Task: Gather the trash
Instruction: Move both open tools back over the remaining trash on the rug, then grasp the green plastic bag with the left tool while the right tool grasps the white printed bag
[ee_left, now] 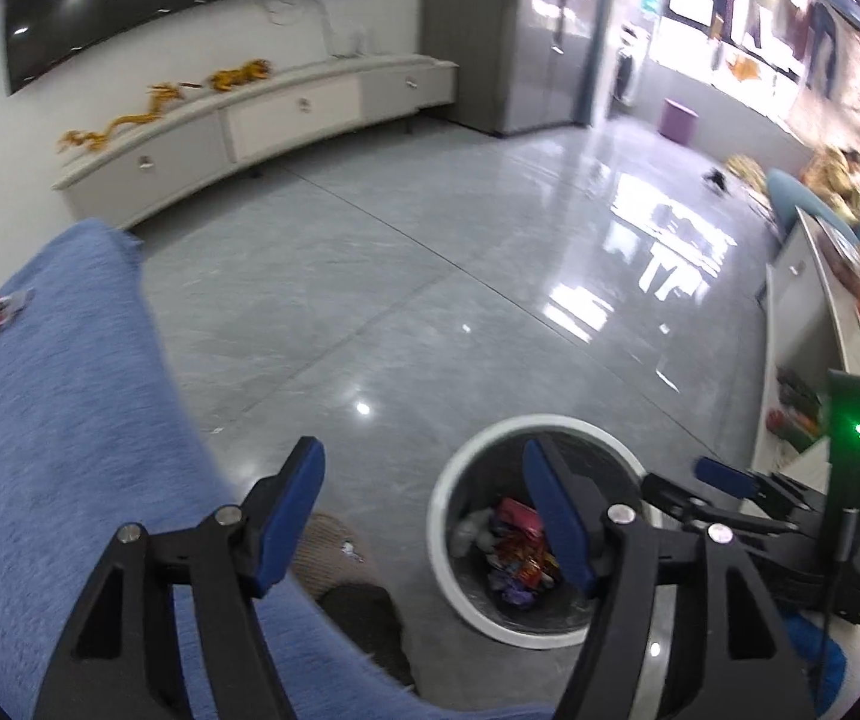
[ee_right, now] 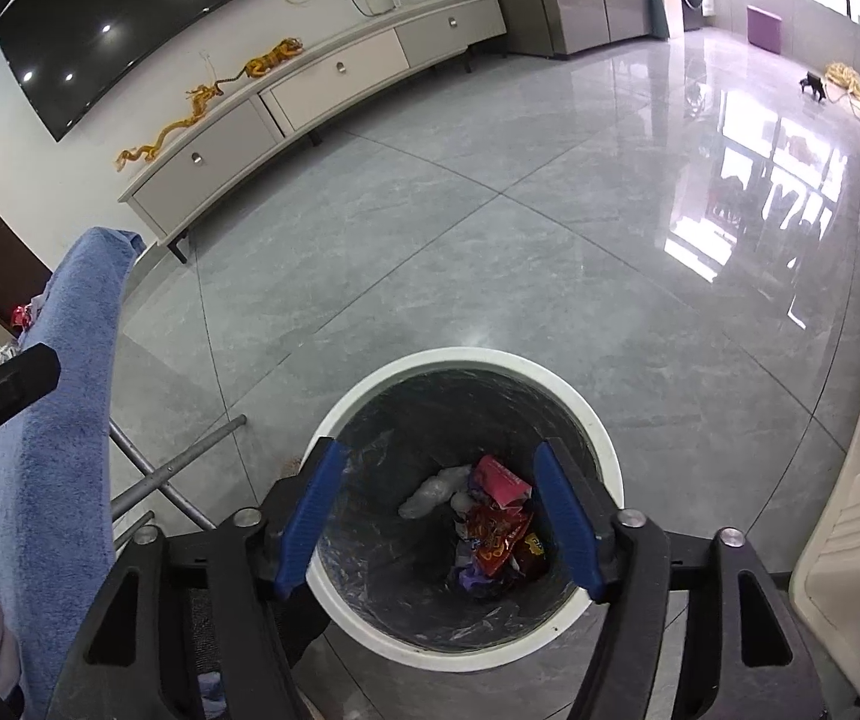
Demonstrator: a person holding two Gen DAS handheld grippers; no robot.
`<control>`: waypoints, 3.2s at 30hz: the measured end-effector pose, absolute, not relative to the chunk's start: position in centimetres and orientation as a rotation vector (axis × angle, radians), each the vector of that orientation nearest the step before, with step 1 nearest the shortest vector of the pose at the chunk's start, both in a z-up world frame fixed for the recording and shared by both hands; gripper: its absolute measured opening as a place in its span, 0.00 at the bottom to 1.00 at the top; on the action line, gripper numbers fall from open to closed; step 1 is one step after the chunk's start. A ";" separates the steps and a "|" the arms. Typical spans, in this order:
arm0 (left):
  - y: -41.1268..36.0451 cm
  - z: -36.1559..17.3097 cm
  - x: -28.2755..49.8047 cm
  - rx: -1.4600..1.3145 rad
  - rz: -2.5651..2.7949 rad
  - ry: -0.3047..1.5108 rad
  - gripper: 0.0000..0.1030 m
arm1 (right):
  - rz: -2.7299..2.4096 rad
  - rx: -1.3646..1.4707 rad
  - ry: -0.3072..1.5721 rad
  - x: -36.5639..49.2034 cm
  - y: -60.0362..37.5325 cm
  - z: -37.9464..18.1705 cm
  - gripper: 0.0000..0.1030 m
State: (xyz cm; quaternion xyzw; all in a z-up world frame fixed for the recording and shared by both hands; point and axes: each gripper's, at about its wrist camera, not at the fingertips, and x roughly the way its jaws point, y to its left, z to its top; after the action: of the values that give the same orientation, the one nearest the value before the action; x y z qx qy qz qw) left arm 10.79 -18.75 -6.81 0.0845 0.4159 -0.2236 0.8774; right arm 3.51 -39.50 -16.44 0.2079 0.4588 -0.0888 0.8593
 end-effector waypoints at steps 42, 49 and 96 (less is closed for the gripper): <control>8.1 -0.4 2.5 0.000 -0.066 0.547 0.70 | -0.197 0.063 0.751 -0.3 -21.5 -0.1 0.89; 10.3 -1.1 3.2 -0.005 -0.030 0.547 0.70 | -0.171 0.040 0.771 1.1 -19.7 -0.8 0.89; 21.1 -5.9 19.7 -0.207 -0.030 0.712 0.75 | 0.370 -0.038 0.794 20.8 -3.8 -3.8 0.83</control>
State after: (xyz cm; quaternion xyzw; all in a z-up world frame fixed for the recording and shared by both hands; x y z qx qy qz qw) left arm 19.68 21.15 -5.85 -0.1012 0.3478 -0.0149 0.9320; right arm 20.78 -3.81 -3.80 -0.0183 0.3845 0.1790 0.9054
